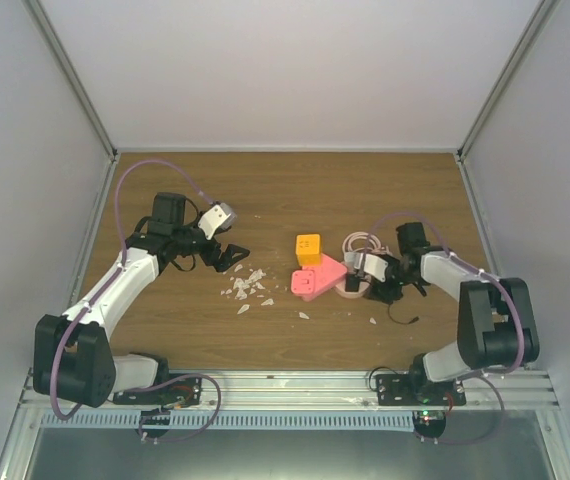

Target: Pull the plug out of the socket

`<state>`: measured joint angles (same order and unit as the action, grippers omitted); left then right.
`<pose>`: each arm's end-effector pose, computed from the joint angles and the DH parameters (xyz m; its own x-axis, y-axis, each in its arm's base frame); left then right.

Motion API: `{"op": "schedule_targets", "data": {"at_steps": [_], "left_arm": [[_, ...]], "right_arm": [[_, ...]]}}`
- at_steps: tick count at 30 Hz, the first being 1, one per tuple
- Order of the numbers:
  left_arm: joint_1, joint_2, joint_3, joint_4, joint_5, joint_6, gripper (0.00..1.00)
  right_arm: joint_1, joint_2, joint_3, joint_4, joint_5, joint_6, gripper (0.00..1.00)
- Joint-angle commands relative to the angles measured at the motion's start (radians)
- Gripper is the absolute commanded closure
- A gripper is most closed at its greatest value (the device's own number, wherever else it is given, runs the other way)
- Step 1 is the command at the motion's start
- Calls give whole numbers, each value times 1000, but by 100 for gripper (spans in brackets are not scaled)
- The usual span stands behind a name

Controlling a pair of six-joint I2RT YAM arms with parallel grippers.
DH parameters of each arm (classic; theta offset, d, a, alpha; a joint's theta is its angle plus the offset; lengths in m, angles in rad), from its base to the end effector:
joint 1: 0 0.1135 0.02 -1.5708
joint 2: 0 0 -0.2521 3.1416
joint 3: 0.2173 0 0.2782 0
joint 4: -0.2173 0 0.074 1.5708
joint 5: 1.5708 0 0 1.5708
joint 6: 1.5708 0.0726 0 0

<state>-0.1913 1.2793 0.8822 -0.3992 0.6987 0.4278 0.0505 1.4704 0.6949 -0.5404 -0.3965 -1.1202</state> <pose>0.2973 -0.1052 0.2126 -0.3949 0.4000 -0.8271 0.8254 0.5498 -0.1282 0.2645 0.0414 0.0806 -0.2914 -0.8461 -0.4462 -0.9326 0.3551 -0.0642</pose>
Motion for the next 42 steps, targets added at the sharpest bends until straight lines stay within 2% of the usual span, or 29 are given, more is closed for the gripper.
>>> {"op": "schedule_targets", "data": {"at_steps": [1, 7, 14, 24, 27, 31, 35, 42], "left_arm": [[-2, -23, -8, 28, 22, 13, 1], [1, -35, -9, 24, 26, 18, 1], [8, -28, 0, -22, 71, 70, 1], [18, -43, -21, -50, 99, 116, 1], [11, -46, -10, -66, 145, 163, 1], [-46, -8, 33, -125, 192, 243, 1], [-155, 46, 65, -98, 182, 268, 4], [-313, 166, 157, -58, 123, 260, 9]], "right_arm": [[125, 46, 38, 79, -37, 86, 26], [276, 110, 73, 138, -28, 164, 25], [315, 146, 138, 137, -37, 193, 22], [315, -9, 102, 28, -73, 175, 16], [315, -70, 82, 6, -91, 163, 16], [316, -138, 64, 9, -129, 149, 16], [315, -154, 59, 64, -175, 152, 17], [316, -63, 42, 130, -228, 136, 23]]}}
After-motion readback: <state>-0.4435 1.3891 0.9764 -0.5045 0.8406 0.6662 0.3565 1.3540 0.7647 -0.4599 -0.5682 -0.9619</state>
